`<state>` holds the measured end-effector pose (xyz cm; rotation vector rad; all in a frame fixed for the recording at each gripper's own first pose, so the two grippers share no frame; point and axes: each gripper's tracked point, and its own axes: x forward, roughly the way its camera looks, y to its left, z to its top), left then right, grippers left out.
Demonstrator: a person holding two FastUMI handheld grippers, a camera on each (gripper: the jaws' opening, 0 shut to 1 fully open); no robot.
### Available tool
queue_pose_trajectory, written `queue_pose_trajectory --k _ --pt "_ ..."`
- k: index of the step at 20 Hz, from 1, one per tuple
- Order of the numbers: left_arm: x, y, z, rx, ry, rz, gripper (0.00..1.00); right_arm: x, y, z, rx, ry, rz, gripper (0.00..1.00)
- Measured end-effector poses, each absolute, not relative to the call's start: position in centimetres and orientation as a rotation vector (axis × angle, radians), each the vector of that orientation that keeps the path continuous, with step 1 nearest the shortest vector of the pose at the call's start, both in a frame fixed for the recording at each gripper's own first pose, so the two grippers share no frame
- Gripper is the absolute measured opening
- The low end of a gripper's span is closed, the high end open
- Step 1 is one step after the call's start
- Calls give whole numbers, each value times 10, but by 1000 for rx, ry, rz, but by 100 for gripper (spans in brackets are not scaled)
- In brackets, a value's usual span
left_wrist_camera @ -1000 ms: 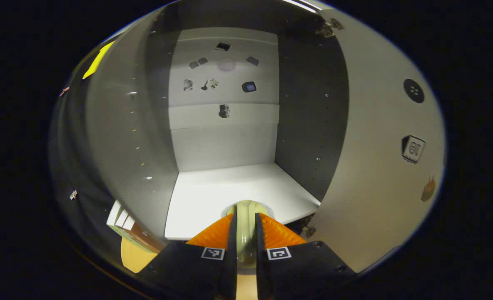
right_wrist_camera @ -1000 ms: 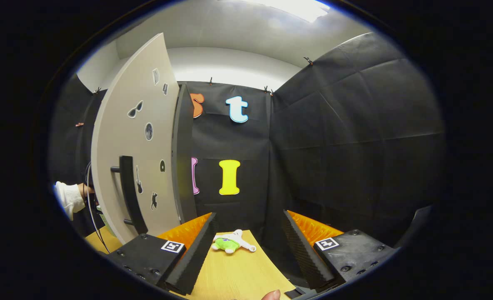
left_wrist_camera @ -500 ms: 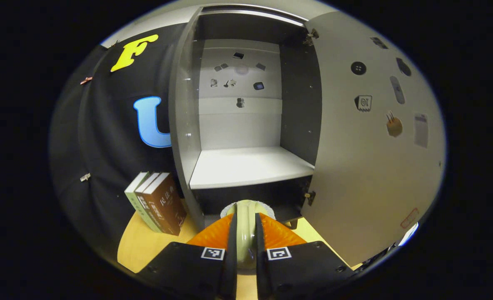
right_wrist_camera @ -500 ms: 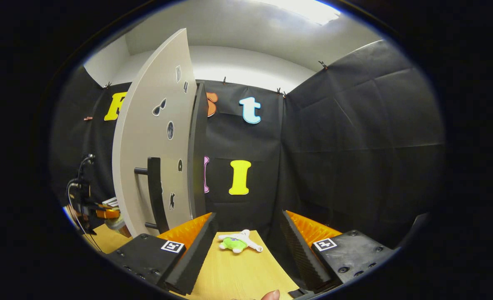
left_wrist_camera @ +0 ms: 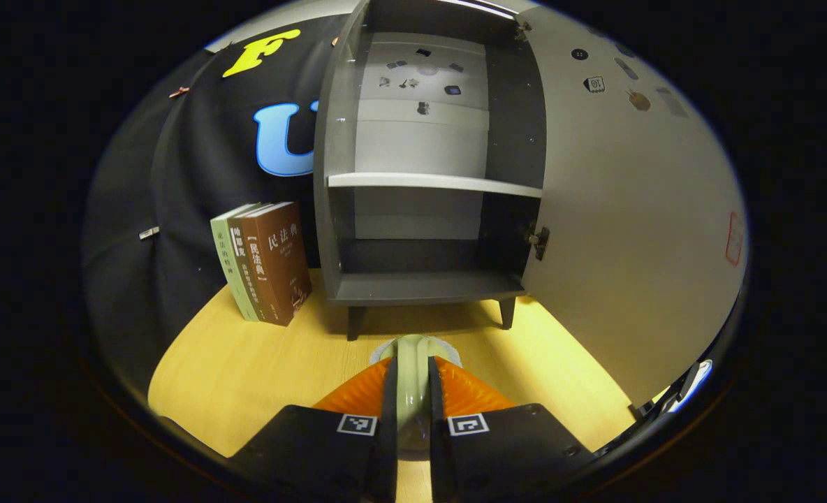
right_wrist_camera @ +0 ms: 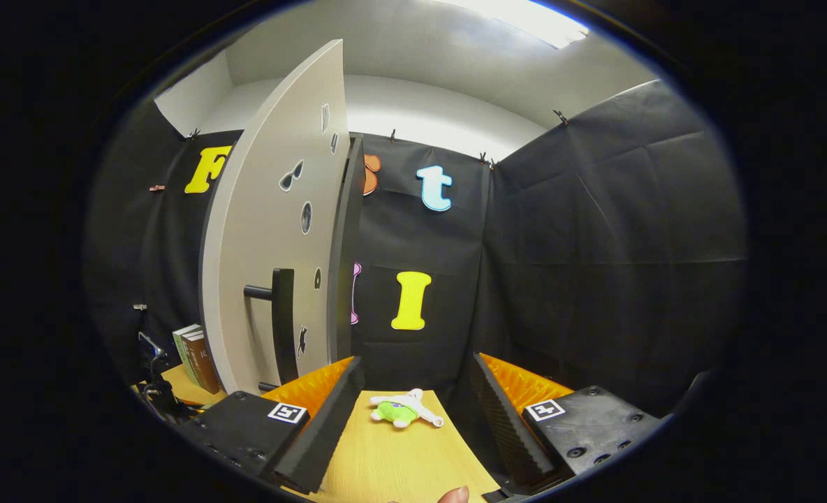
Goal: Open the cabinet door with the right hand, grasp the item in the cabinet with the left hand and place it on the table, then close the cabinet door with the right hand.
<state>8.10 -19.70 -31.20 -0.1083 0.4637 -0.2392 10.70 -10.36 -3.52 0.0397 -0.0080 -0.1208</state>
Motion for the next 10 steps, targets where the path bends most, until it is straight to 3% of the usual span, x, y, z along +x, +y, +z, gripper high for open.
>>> queue_pose_trajectory --k 10 --pt "61 -212 -405 -95 523 -214 23 121 -108 -49 15 29 -113 98"
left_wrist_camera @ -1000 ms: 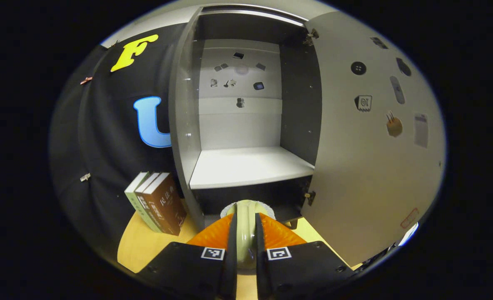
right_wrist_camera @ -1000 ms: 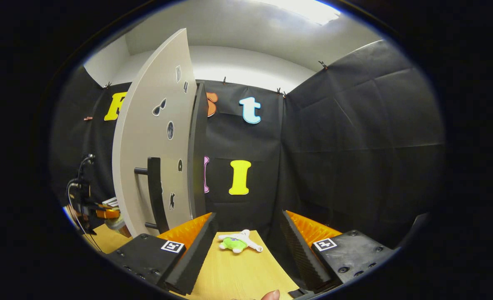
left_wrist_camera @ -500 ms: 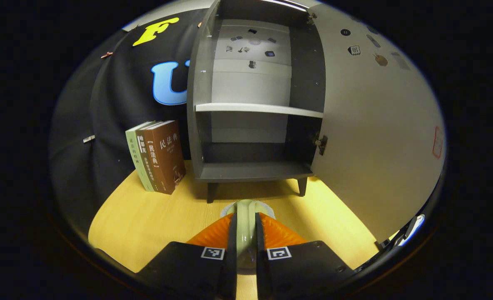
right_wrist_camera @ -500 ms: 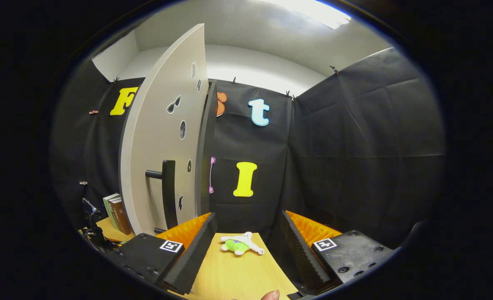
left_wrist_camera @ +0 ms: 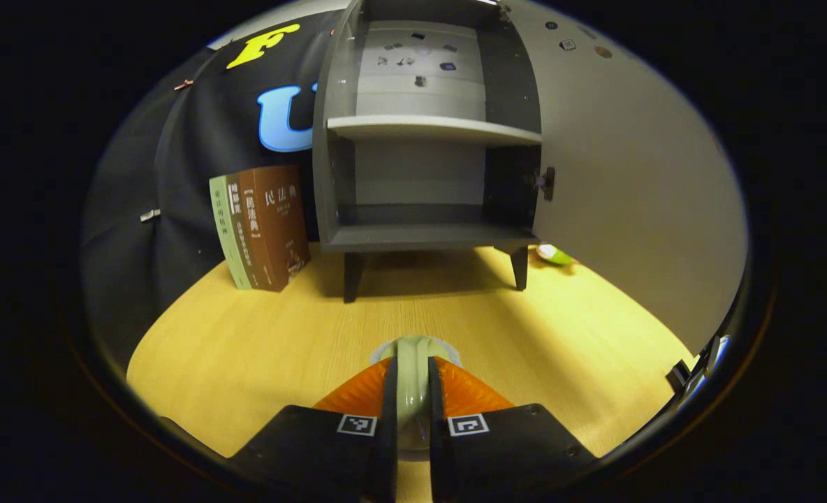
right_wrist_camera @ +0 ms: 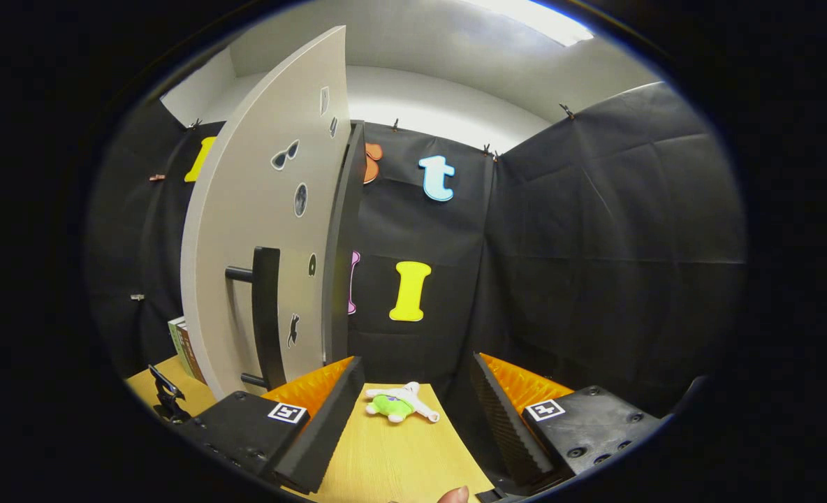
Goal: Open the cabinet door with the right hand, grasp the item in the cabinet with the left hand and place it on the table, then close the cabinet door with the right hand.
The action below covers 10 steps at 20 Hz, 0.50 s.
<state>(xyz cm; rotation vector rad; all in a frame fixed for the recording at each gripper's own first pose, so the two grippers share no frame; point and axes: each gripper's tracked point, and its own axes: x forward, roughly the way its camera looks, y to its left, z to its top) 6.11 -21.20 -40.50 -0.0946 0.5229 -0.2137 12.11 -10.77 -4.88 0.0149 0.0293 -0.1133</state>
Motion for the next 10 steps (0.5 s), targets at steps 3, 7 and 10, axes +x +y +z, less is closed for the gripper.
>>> queue_pose_trajectory --k 3,7,10 --pt "59 -220 -416 -102 526 -204 23 127 -104 -52 -1 38 -98 98" --pt "58 -231 -439 -75 545 -195 23 131 -102 -59 -5 54 -86 98" --pt "55 -238 -453 -70 567 -191 23 130 -100 -62 -15 71 -77 98"
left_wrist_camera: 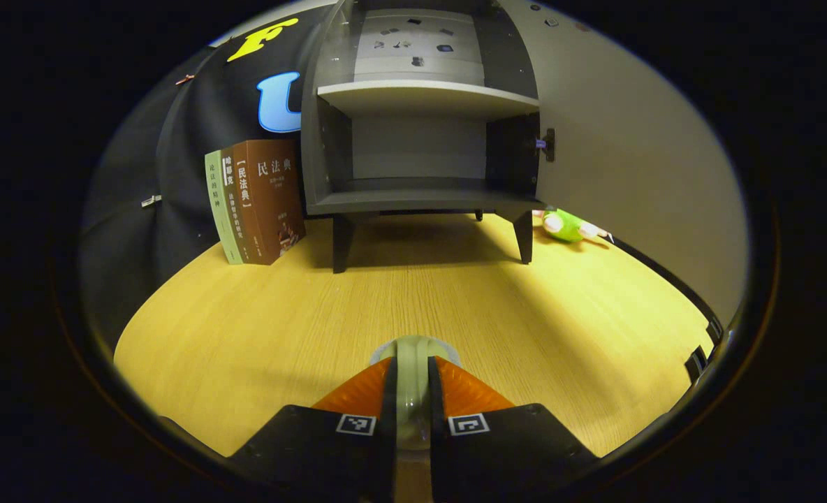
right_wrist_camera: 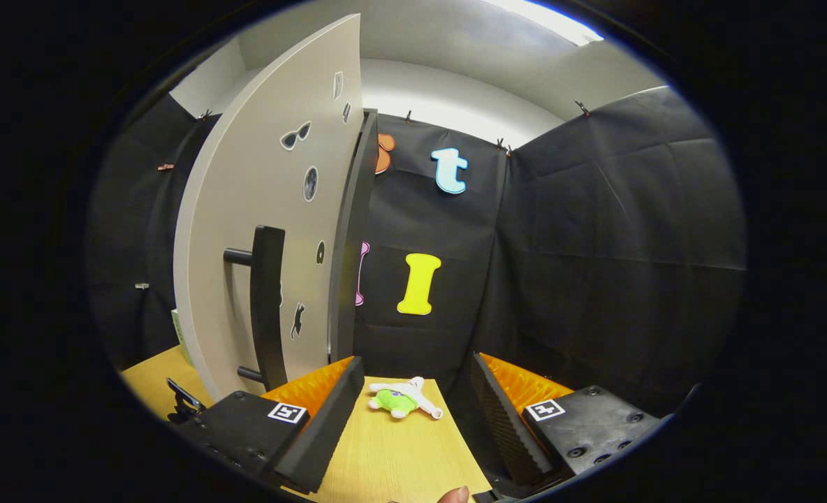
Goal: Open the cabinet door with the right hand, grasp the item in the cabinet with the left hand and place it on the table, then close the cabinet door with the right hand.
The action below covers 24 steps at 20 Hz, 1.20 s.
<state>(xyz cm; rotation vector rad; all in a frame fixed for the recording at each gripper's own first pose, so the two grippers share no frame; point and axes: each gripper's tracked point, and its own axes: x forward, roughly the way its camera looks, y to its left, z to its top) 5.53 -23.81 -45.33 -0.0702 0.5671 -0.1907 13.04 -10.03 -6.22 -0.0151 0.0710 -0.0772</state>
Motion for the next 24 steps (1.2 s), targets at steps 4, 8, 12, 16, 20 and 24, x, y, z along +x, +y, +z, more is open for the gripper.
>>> queue_pose_trajectory --k 4,8,12,16,20,24 --pt "54 -245 -453 -57 557 -209 31 132 -97 -64 -7 88 -72 98" --pt "53 -246 -445 -69 536 -222 99 130 -93 -62 -11 88 -74 98" --pt "53 -243 -423 -76 514 -224 96 126 -92 -61 5 88 -87 98" --pt "55 -229 -366 -112 450 -220 96 120 -88 -64 30 90 -101 98" --pt "58 -208 -294 -130 370 -241 96 120 -82 -62 45 79 -106 98" --pt "59 -167 -221 -191 300 -219 96 121 -86 -53 48 51 -129 98"
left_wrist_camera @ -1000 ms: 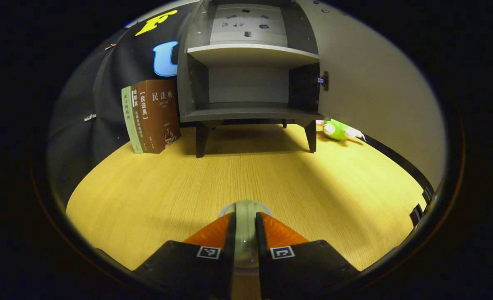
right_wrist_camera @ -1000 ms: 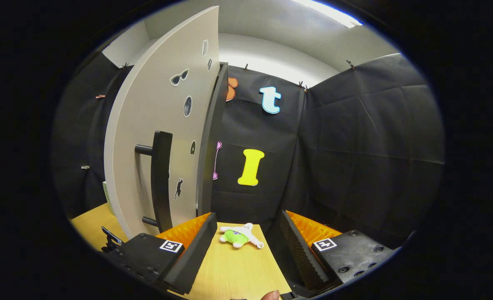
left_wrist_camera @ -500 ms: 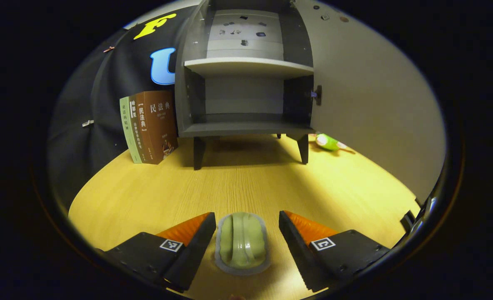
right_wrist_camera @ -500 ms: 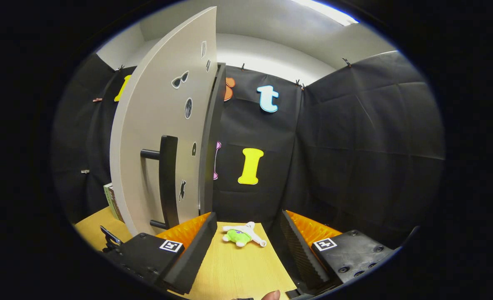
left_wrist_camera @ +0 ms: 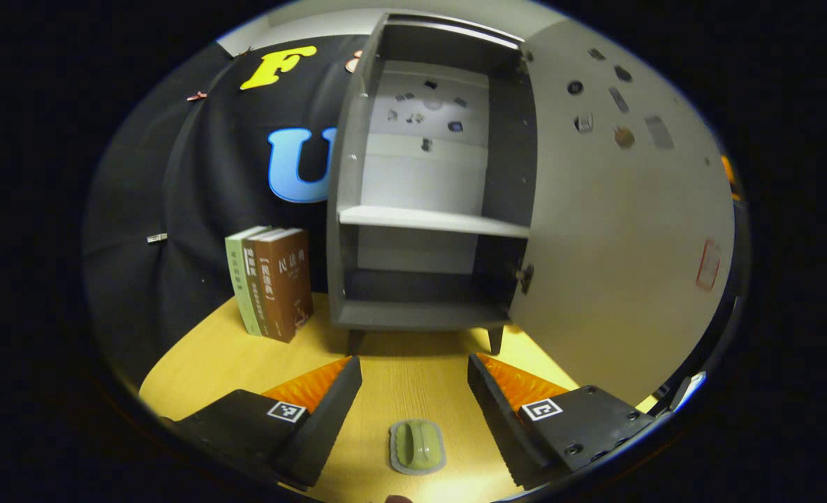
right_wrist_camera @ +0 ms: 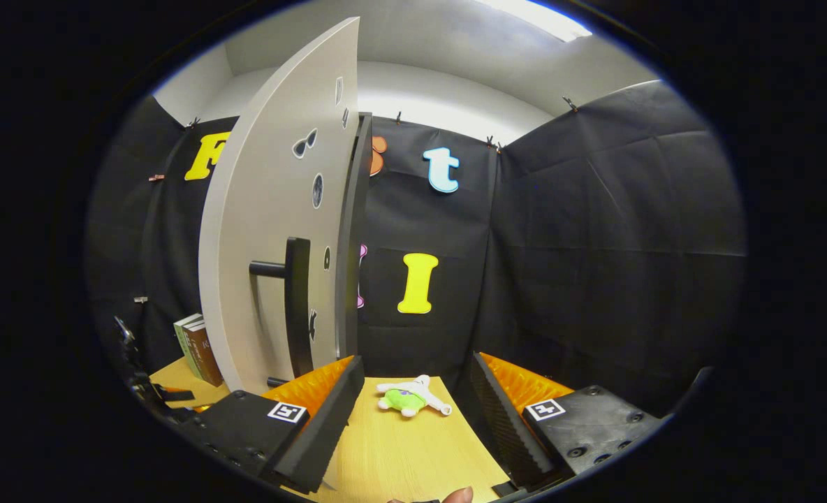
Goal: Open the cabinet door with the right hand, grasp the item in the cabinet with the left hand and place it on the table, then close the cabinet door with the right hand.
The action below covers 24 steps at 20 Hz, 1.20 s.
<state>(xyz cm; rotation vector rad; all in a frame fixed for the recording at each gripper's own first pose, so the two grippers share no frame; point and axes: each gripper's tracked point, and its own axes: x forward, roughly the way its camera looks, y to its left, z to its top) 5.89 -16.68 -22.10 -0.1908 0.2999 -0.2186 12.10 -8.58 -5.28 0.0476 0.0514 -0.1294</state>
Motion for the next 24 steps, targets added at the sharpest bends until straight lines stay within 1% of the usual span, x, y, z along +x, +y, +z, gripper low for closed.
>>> queue_pose_trajectory --k 4,8,9,11,12,13,15,16,17,19,23,24 --pt "61 -111 -153 -196 221 -170 96 121 -93 -48 47 40 -162 98" --pt "55 -53 -101 -180 178 -66 96 121 -91 -39 34 20 -162 98" --pt "62 -48 -85 -187 166 -47 96 122 -87 -36 39 16 -157 98" --pt "56 -34 -63 -203 147 -24 95 127 -79 -38 58 33 -147 98" --pt "52 -29 -54 -213 142 -23 92 129 -79 -40 59 42 -154 98" --pt "49 -25 -47 -221 142 -21 95 128 -81 -40 61 44 -156 96" --pt "41 -13 -36 -208 143 -18 95 126 -80 -41 83 46 -161 96" --pt "39 -7 -32 -186 139 -12 92 125 -81 -40 100 46 -165 96" --pt "36 0 -30 -164 139 -4 95 124 -81 -40 116 41 -170 96" --pt "32 5 -27 -153 135 0 95 123 -79 -37 140 35 -186 96" --pt "26 15 -27 -167 141 -1 94 119 -76 -35 102 12 -231 97" --pt "25 18 -29 -165 144 -1 92 118 -76 -34 104 10 -235 97"
